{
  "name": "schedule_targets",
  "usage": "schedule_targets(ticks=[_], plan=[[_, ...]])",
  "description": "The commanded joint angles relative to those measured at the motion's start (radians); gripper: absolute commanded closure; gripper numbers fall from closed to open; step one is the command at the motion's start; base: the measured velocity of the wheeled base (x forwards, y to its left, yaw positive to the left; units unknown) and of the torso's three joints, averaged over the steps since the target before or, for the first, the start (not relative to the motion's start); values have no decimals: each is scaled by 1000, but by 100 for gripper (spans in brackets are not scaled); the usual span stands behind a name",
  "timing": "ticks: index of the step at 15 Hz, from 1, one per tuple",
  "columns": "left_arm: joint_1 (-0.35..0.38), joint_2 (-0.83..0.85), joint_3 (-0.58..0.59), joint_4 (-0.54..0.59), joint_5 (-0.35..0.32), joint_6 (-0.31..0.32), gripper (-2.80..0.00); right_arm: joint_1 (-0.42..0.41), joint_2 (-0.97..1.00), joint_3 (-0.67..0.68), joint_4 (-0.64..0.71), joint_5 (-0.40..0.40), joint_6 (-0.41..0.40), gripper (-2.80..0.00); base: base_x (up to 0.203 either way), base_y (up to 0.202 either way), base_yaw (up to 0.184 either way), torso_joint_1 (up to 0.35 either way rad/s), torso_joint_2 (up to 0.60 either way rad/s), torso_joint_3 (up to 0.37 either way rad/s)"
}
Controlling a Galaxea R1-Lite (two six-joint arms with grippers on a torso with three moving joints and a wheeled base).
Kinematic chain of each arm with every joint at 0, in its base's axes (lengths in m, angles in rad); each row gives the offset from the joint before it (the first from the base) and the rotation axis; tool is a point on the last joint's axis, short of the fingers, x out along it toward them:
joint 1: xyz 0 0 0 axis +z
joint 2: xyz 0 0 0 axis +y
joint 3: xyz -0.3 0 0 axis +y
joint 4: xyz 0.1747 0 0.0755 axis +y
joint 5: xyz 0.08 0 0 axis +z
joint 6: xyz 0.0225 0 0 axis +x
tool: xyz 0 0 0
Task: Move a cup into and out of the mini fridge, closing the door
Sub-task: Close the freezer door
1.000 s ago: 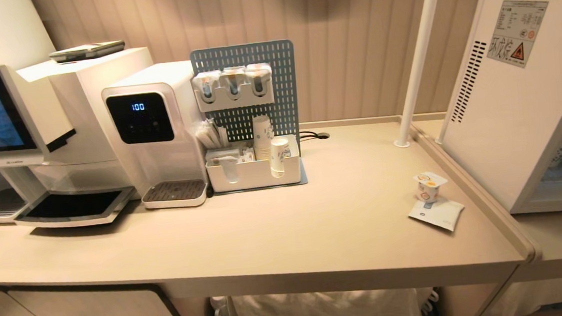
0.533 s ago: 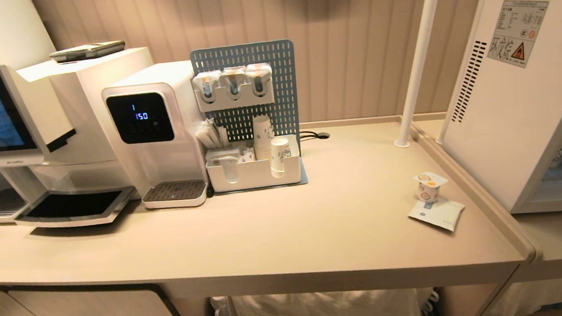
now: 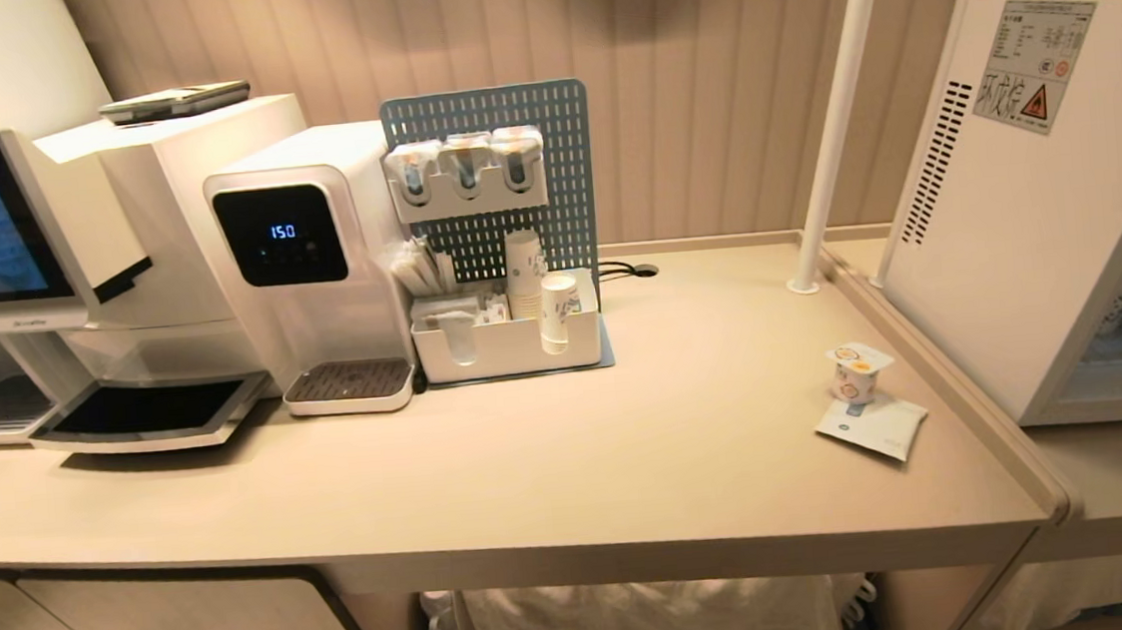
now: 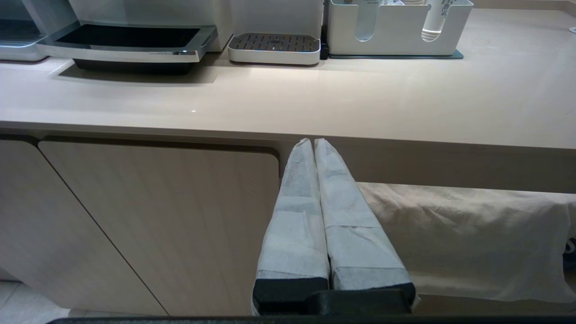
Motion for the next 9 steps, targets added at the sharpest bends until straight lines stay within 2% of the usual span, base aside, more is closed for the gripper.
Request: schedule_targets(ticks=[1,4,9], plan=[[0,1,2,0,0,-1,0,0,0,3,4,1,-9,0,0,0,0,0,0,0],[0,1,2,0,0,-1,0,-1,0,2,6,-2,6,0,0,0,0,0,0,0],[0,1,2,0,0,-1,0,0,0,1,10,-4,15,0,-157,0,1,2,1,3]])
